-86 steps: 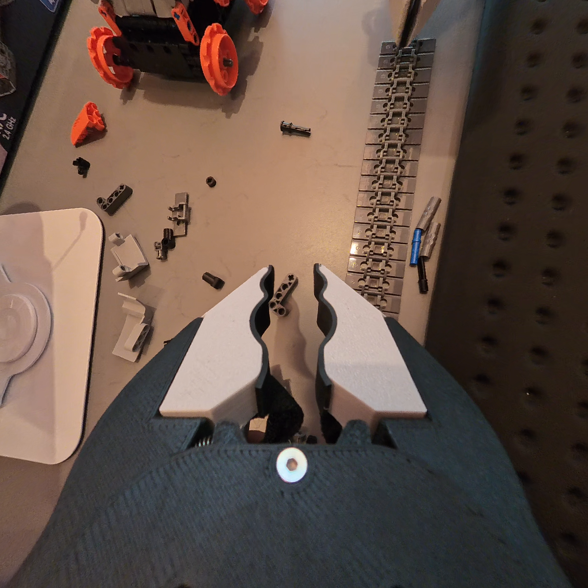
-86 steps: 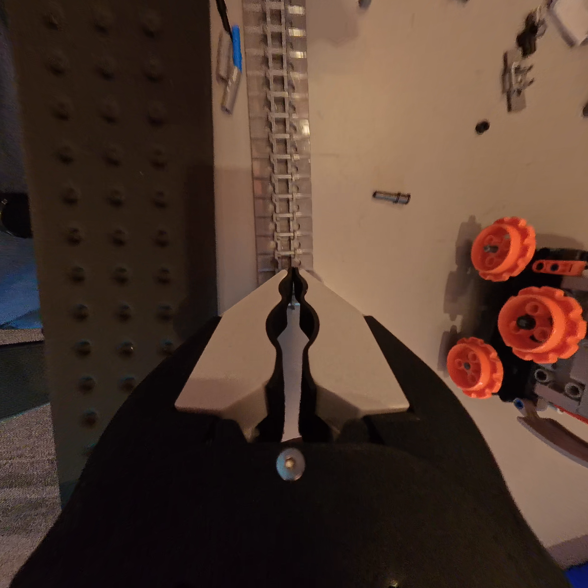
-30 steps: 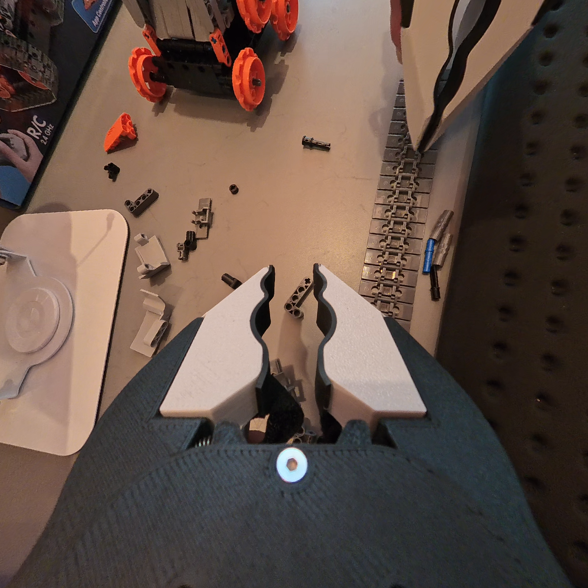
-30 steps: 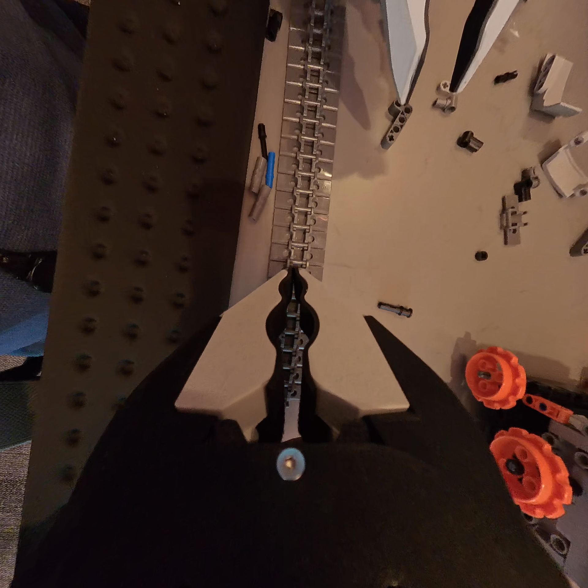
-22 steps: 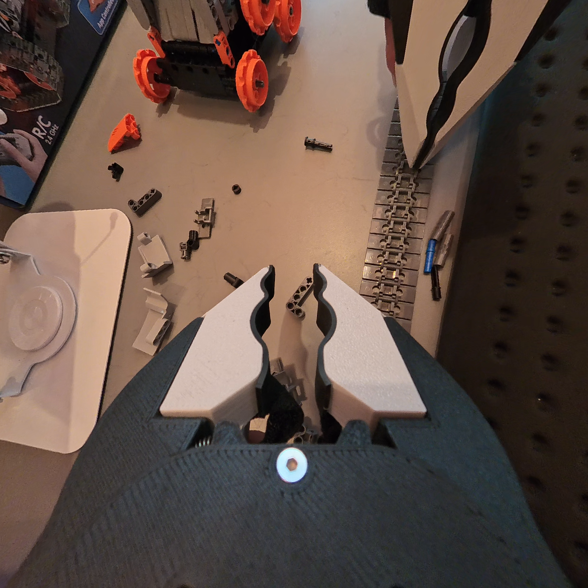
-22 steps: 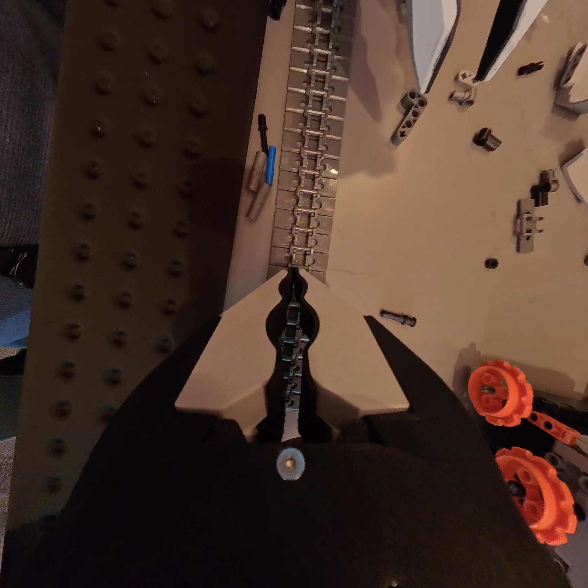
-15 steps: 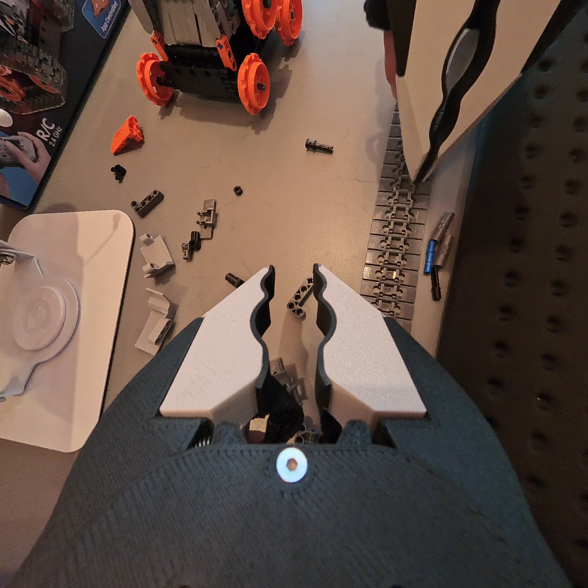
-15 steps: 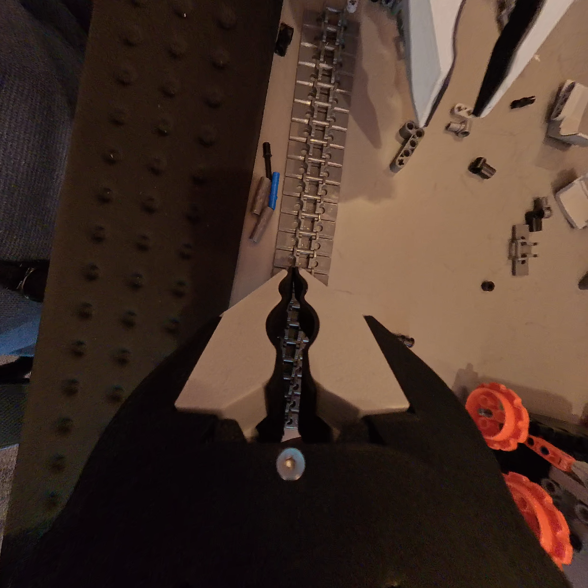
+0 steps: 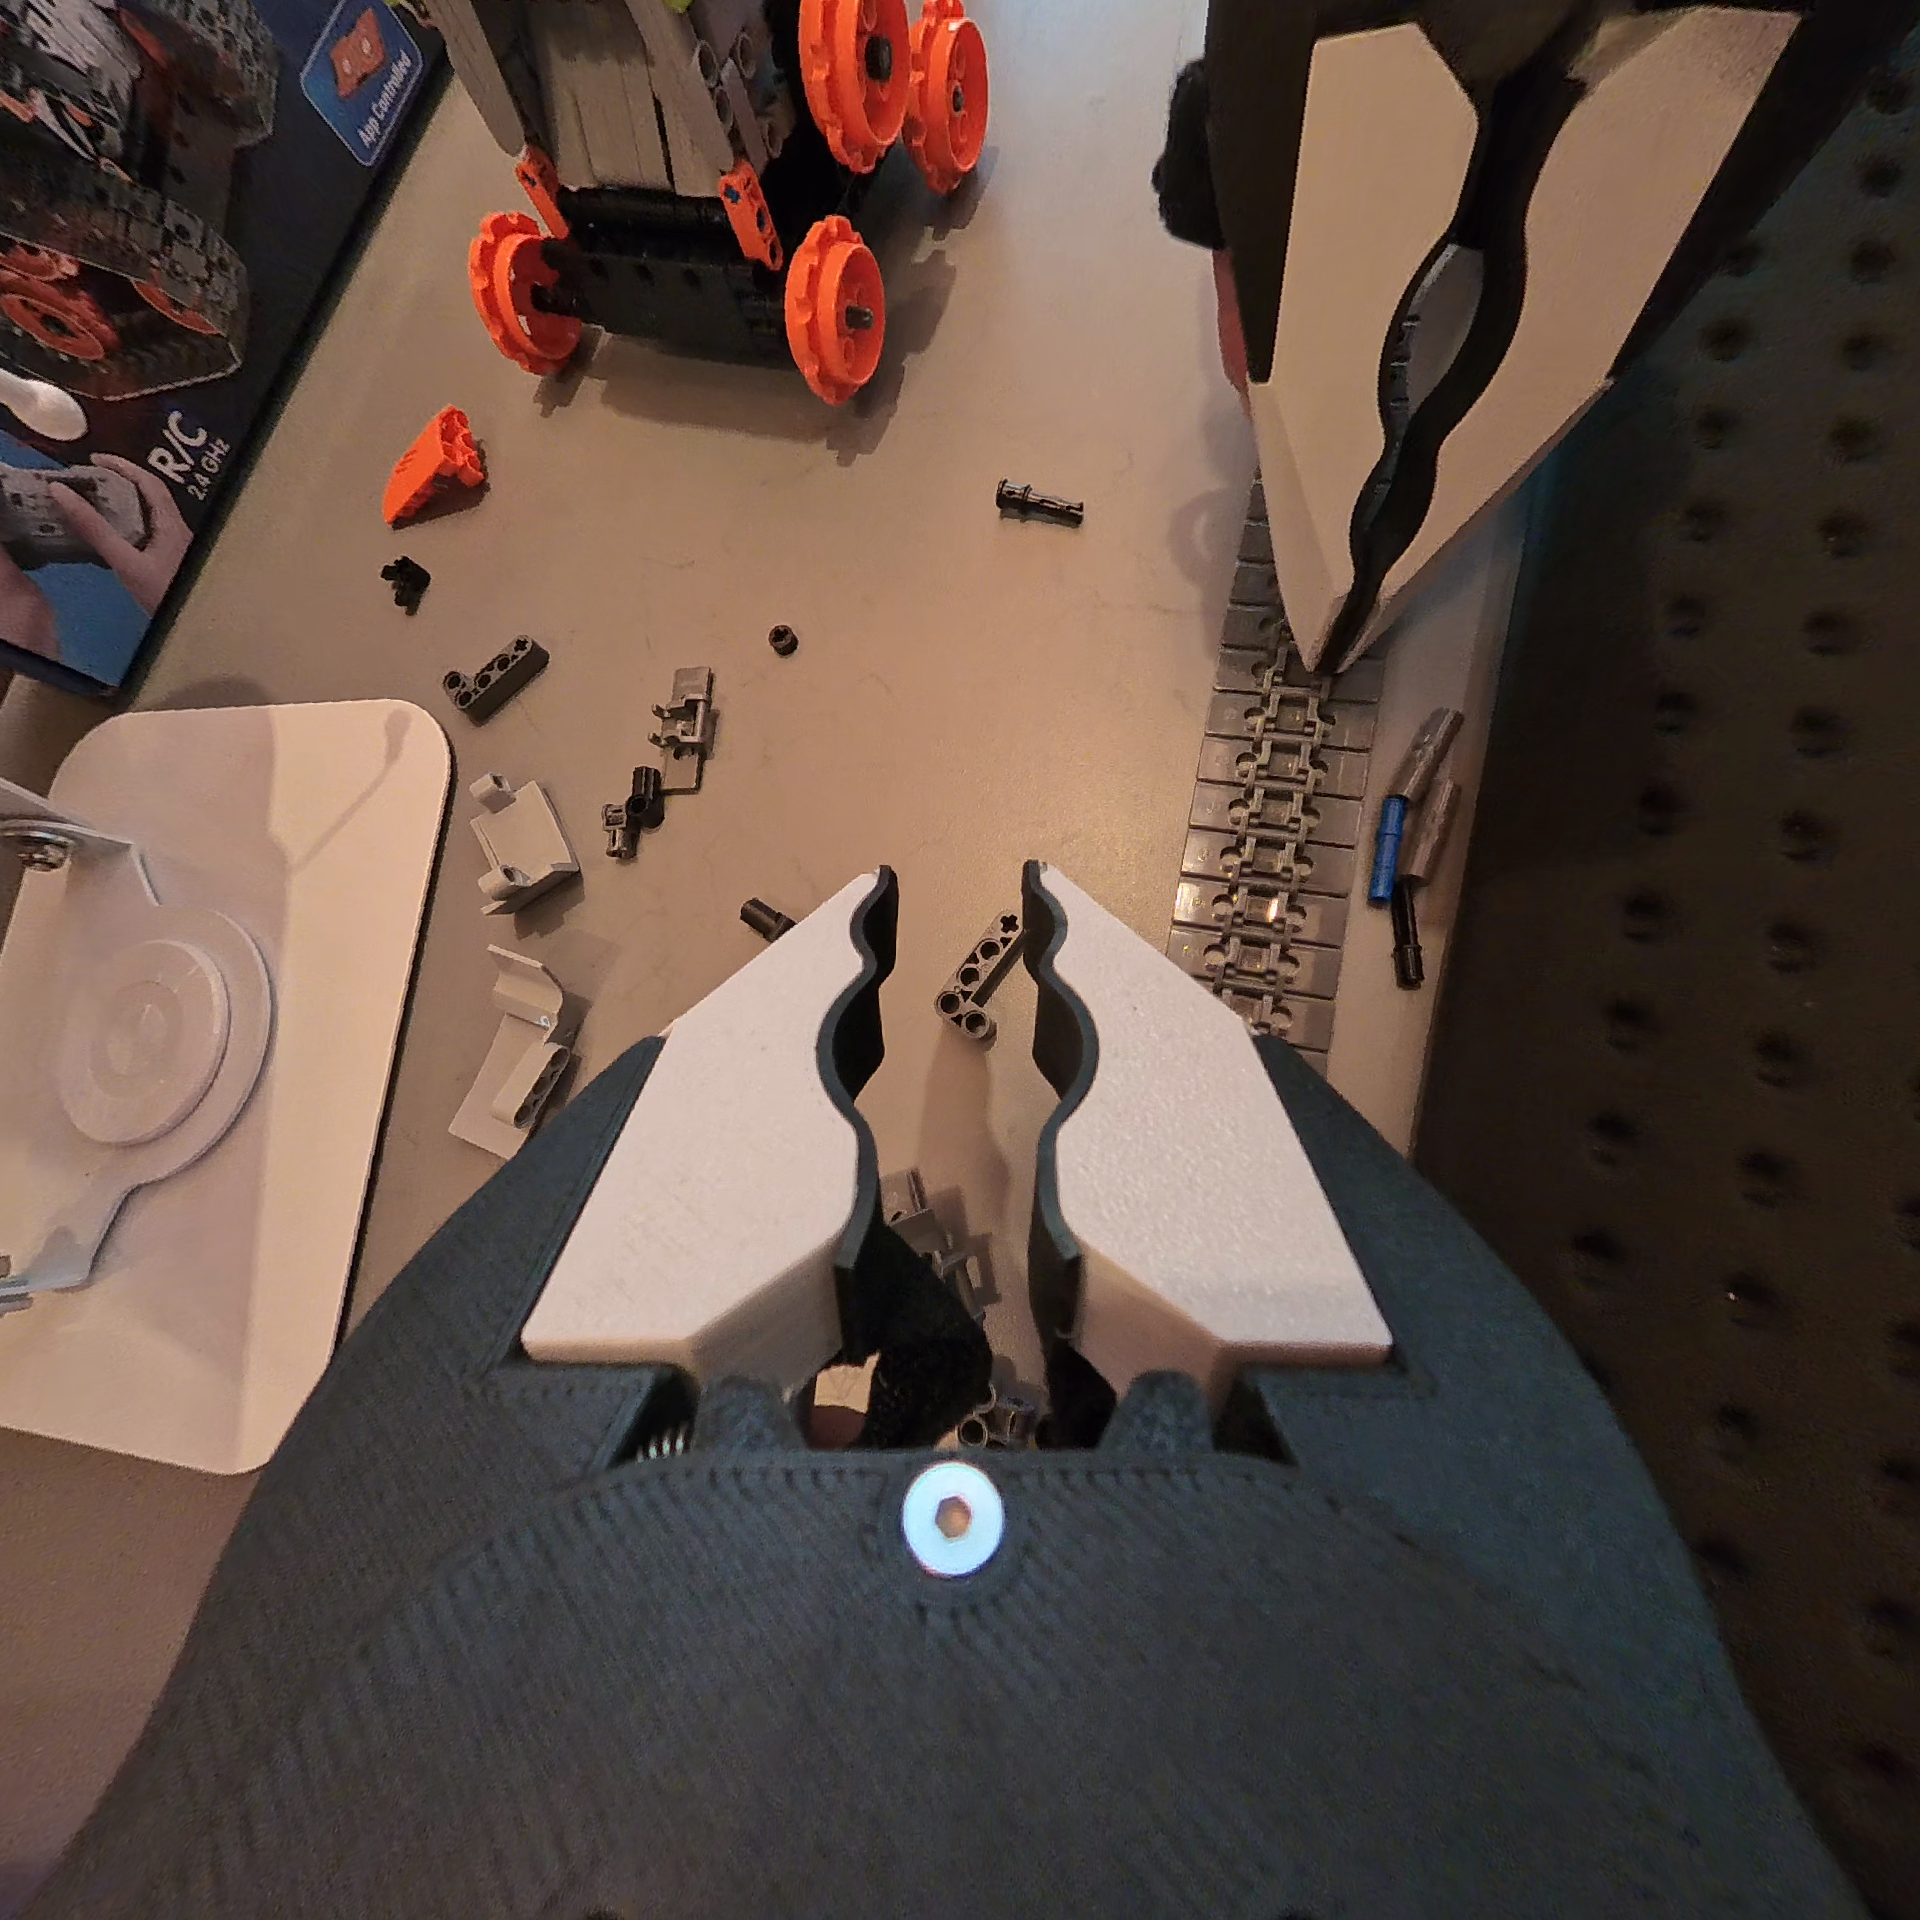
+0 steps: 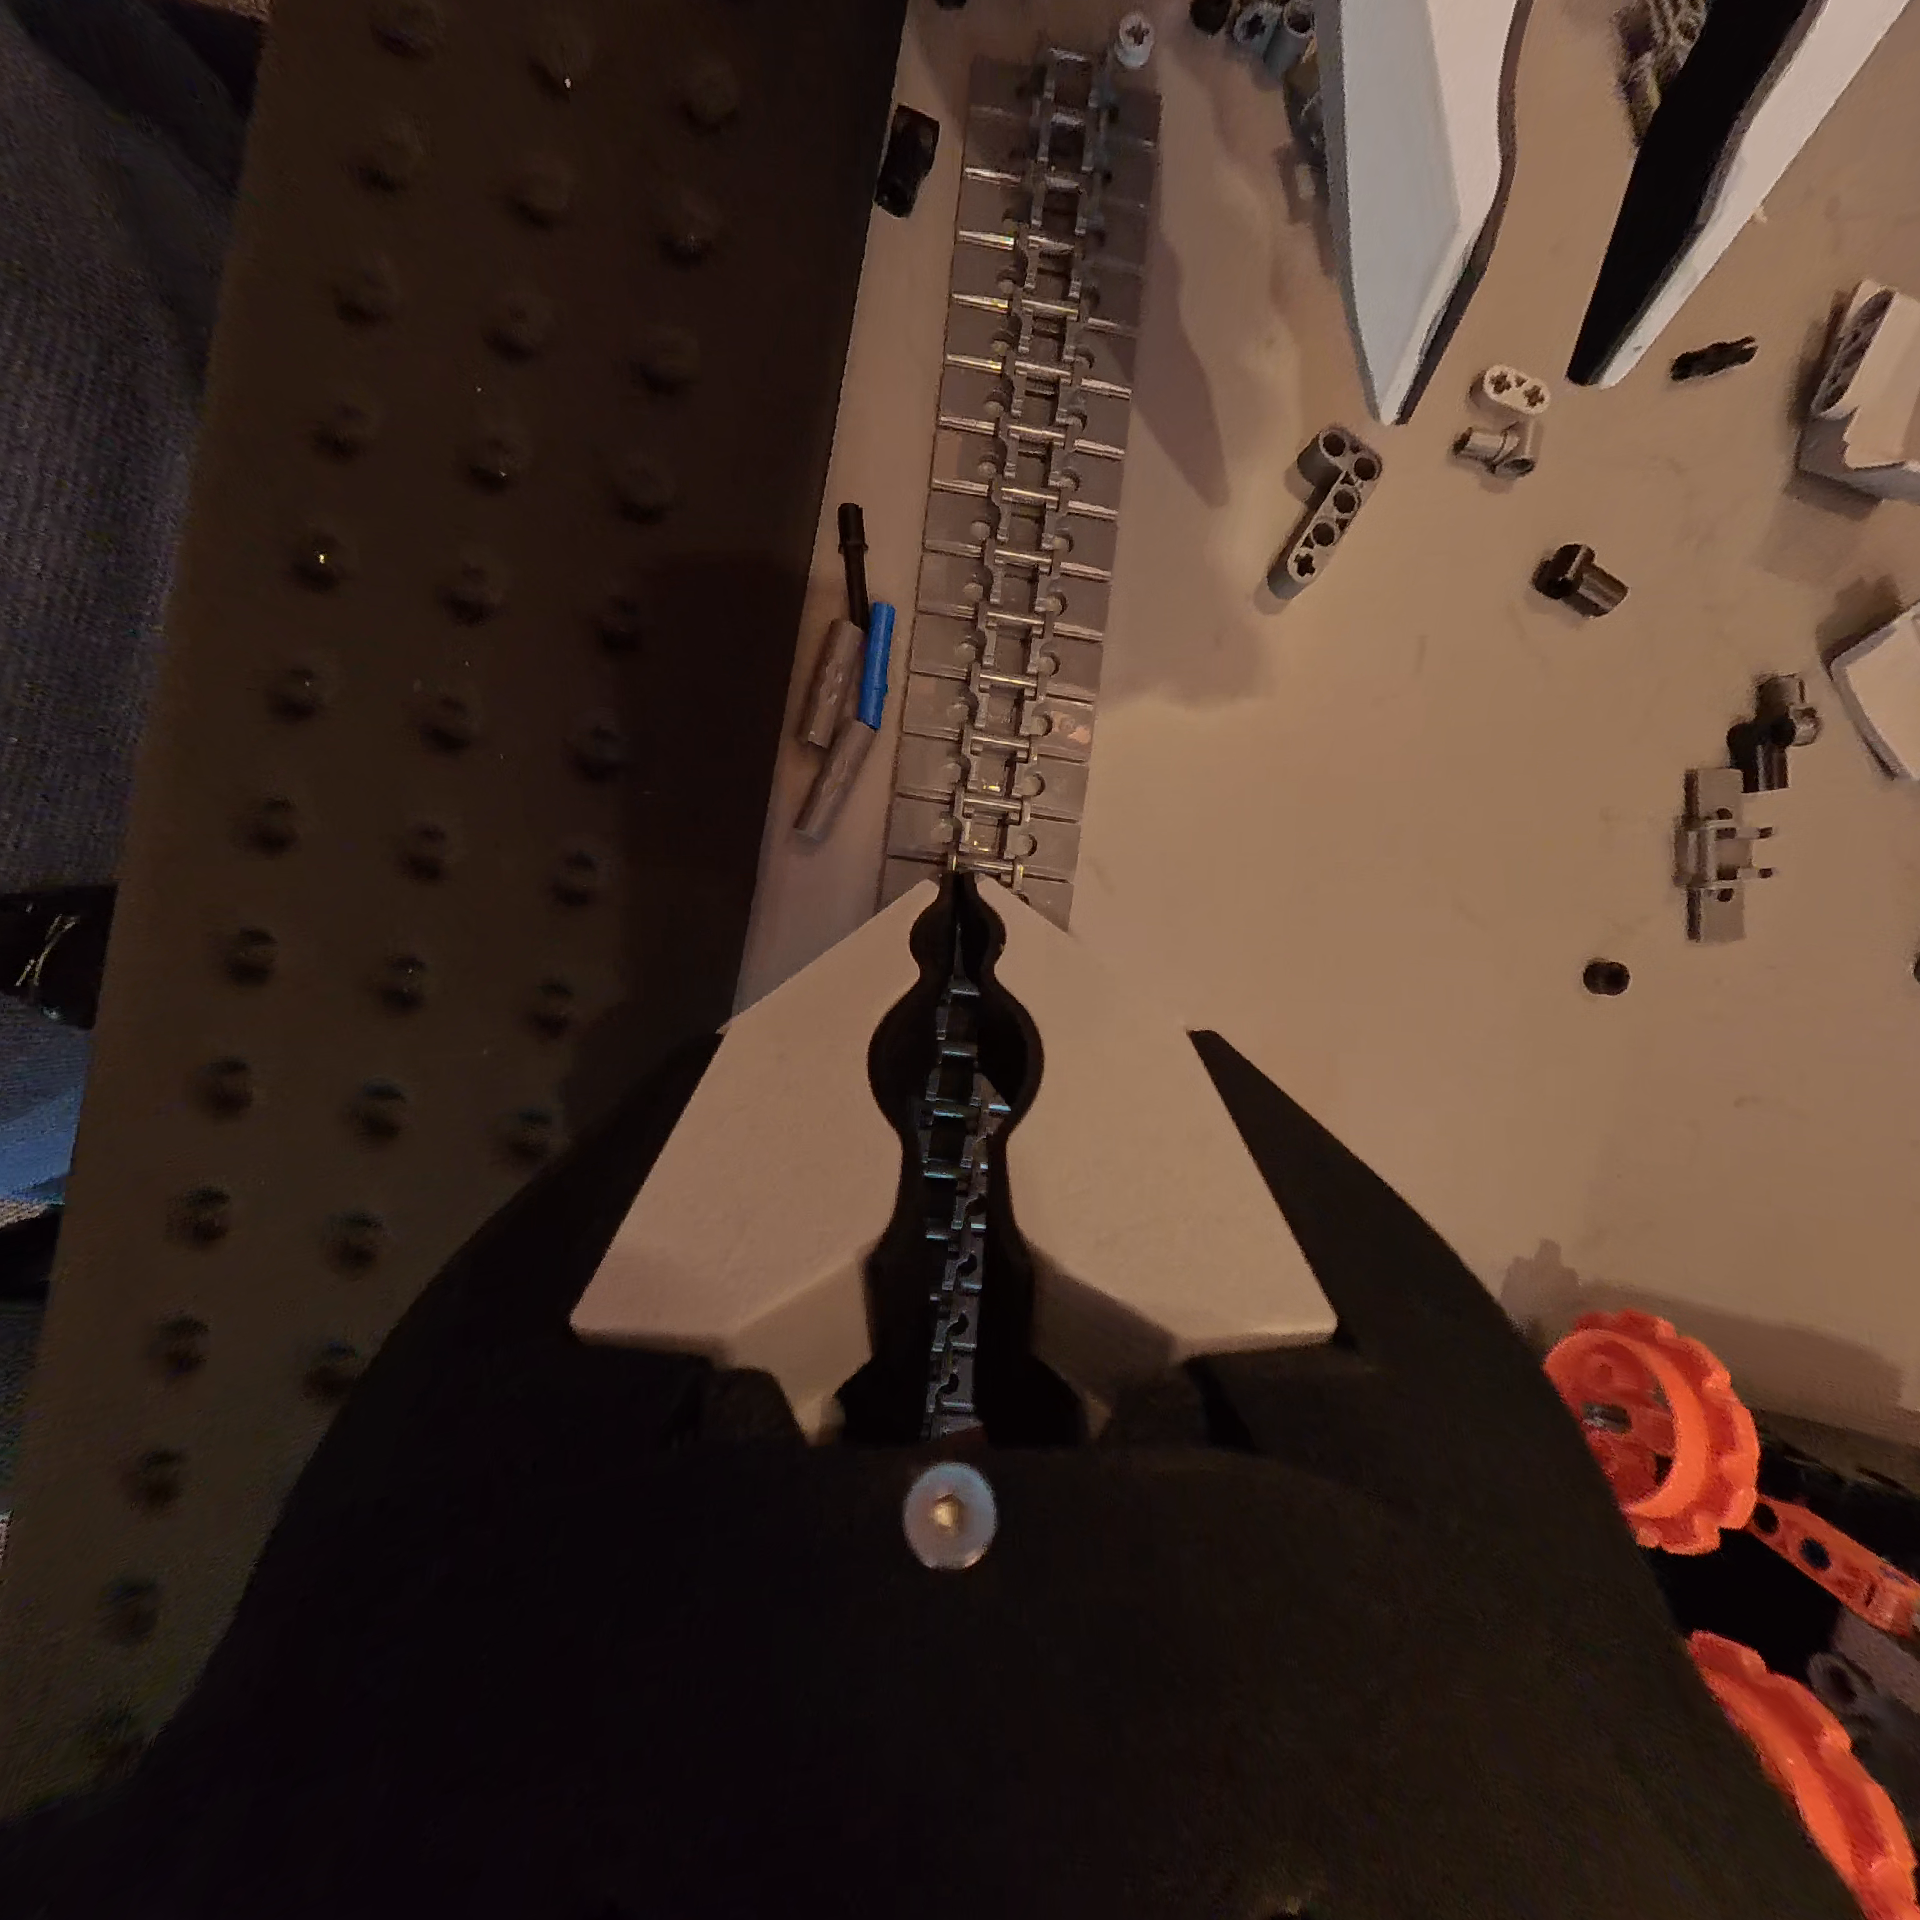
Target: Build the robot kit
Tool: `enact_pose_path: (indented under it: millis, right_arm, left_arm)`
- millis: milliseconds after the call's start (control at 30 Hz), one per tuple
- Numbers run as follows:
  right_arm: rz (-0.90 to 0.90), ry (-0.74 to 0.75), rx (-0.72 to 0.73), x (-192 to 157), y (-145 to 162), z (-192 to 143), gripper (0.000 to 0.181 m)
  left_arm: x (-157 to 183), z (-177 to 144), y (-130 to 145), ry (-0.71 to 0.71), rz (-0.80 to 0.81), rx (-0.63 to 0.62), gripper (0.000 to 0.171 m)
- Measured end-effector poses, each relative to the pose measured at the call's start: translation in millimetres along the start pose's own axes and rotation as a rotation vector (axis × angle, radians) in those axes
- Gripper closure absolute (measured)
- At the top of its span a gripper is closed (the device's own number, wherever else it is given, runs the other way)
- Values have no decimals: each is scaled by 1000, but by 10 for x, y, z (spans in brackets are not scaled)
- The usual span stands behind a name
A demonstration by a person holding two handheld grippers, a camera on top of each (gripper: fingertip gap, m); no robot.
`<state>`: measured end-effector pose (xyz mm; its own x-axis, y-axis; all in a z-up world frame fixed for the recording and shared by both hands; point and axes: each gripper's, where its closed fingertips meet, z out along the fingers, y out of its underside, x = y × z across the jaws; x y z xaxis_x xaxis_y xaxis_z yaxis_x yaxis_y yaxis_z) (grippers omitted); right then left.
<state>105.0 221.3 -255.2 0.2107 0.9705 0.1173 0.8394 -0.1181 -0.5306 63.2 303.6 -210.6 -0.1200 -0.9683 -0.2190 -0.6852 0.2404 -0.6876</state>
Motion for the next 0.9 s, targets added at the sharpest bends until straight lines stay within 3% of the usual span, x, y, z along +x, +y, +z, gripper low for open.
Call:
enact_pose_path:
  millis: [333,900]
  right_arm:
    - [13,22,30,72,-60,-98,181]
    - [-32,5,21,25,-199,103,181]
  left_arm:
    - [-6,-14,-9,-3,-1,6,148]
    - [-4,-25,-18,-7,2,10,148]
